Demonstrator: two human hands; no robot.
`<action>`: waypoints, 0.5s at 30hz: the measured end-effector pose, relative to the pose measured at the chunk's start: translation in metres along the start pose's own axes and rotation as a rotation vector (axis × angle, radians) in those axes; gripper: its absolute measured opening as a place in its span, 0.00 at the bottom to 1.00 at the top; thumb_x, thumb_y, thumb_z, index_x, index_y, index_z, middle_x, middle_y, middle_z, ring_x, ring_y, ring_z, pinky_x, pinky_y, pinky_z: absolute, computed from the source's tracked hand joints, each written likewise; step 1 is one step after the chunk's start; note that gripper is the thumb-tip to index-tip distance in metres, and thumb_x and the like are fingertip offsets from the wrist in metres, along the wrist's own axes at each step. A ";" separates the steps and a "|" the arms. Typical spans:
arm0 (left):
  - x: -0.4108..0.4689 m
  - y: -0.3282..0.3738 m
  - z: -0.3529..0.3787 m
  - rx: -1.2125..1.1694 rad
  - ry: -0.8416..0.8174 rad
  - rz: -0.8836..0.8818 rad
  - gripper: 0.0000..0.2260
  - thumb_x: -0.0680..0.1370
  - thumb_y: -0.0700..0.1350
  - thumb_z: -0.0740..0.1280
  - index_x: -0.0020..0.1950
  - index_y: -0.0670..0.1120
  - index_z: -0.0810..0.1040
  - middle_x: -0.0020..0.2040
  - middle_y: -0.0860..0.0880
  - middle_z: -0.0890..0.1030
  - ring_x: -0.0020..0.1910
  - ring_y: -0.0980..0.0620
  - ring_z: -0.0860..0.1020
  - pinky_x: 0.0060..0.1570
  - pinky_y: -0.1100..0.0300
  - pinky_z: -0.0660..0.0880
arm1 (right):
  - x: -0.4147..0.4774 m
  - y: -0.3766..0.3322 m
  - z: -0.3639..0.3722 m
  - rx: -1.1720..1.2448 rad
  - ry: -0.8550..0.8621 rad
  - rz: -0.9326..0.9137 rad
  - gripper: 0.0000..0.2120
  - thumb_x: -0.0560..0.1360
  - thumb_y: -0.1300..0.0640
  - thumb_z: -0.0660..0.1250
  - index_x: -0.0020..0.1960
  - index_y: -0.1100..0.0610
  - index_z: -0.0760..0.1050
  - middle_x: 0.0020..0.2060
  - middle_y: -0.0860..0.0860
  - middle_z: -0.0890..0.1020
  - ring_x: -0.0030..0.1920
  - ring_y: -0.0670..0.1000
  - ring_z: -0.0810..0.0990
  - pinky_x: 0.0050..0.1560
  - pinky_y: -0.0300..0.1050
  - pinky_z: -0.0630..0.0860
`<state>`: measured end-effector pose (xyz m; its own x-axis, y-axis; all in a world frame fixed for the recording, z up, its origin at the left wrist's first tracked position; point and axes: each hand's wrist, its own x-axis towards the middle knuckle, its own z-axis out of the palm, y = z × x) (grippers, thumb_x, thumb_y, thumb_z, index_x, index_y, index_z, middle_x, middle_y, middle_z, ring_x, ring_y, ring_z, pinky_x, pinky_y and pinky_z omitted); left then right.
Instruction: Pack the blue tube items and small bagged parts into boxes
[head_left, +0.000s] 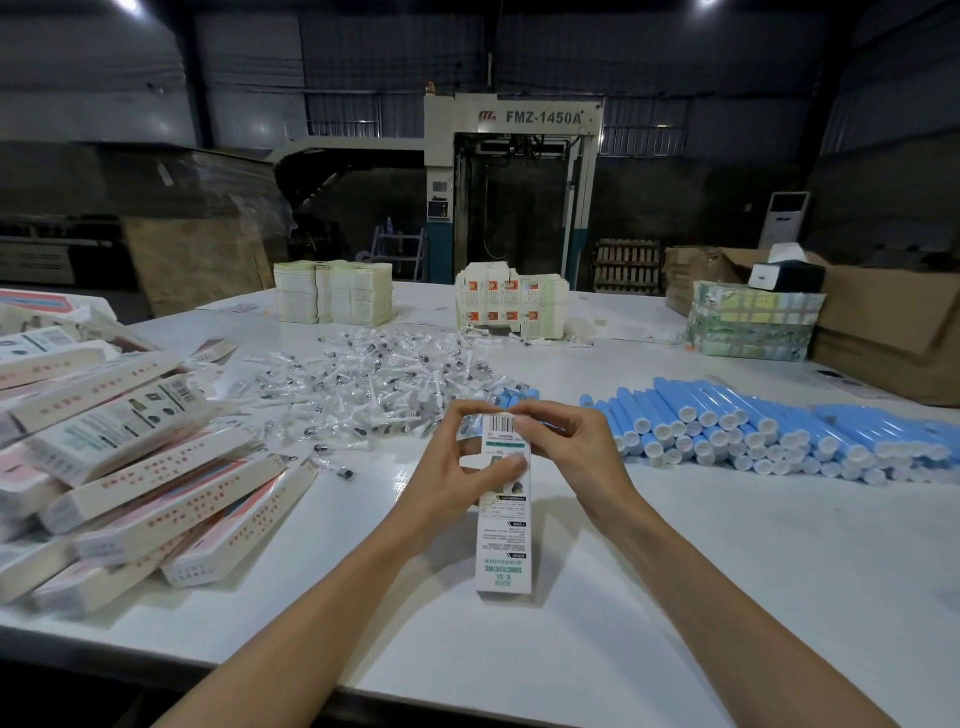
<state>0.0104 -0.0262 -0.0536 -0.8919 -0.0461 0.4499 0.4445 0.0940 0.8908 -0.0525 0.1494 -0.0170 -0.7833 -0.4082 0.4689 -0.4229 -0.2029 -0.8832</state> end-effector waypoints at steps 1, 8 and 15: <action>0.000 0.000 0.000 0.002 0.000 0.005 0.29 0.77 0.51 0.81 0.72 0.54 0.69 0.55 0.42 0.88 0.52 0.41 0.88 0.44 0.50 0.85 | 0.000 0.000 0.000 0.004 0.004 -0.008 0.06 0.79 0.62 0.73 0.52 0.54 0.88 0.48 0.53 0.89 0.50 0.54 0.88 0.51 0.43 0.83; 0.001 0.001 0.006 0.014 0.040 -0.002 0.29 0.79 0.50 0.79 0.73 0.59 0.67 0.56 0.46 0.88 0.55 0.47 0.87 0.48 0.58 0.83 | 0.000 0.015 0.004 0.210 0.007 0.099 0.17 0.82 0.54 0.71 0.69 0.52 0.79 0.59 0.54 0.87 0.60 0.55 0.86 0.60 0.49 0.82; 0.004 0.001 0.002 -0.073 0.157 0.010 0.26 0.77 0.43 0.79 0.67 0.59 0.68 0.56 0.47 0.88 0.54 0.45 0.88 0.49 0.59 0.84 | -0.010 0.028 0.010 0.075 -0.154 0.399 0.26 0.78 0.29 0.63 0.66 0.44 0.82 0.58 0.57 0.86 0.56 0.58 0.86 0.59 0.54 0.83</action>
<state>0.0074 -0.0240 -0.0509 -0.8662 -0.2006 0.4576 0.4628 0.0228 0.8861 -0.0523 0.1392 -0.0462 -0.7991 -0.5946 0.0885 -0.0623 -0.0644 -0.9960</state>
